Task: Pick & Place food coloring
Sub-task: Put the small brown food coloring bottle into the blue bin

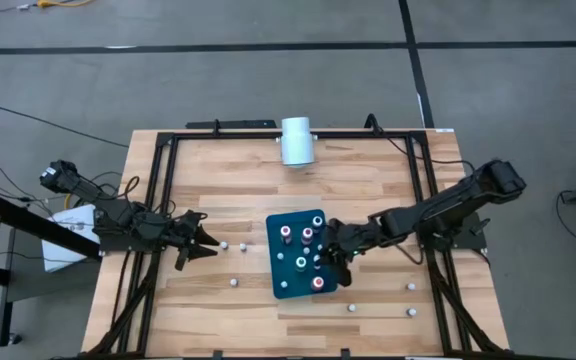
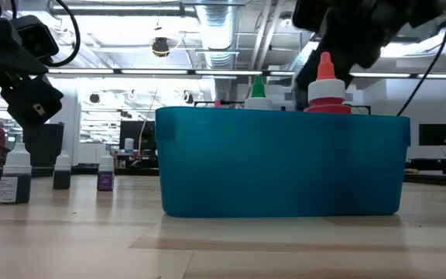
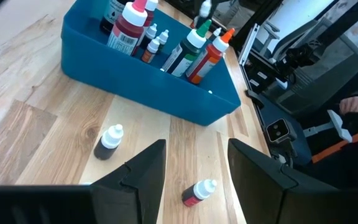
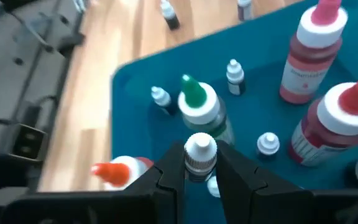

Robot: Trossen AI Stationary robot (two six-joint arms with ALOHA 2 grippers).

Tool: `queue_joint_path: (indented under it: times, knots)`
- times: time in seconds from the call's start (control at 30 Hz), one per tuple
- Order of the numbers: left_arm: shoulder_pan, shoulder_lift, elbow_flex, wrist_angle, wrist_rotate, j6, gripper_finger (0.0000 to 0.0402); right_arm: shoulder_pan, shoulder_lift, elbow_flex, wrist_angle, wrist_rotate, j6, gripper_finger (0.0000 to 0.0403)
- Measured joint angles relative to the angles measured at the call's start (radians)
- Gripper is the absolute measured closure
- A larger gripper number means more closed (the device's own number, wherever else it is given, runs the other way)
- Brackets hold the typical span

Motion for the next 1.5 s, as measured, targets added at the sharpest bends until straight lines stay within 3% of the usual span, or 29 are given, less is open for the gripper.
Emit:
queue_joint_path:
  times: [0.33, 1.17, 1.5]
  knots:
    - [0.000, 0.000, 0.000, -0.030, 0.001, 0.000, 0.0236, -0.027, 0.094, 0.016, -0.003, -0.003, 0.005, 0.0341]
    - [0.000, 0.000, 0.000, -0.061, 0.000, 0.000, 0.0236, -0.017, 0.093, 0.013, -0.024, 0.073, 0.022, 0.0341]
    - [0.000, -0.001, 0.000, -0.071, 0.000, 0.000, 0.0236, 0.003, 0.231, 0.055, 0.021, 0.073, 0.040, 0.0341]
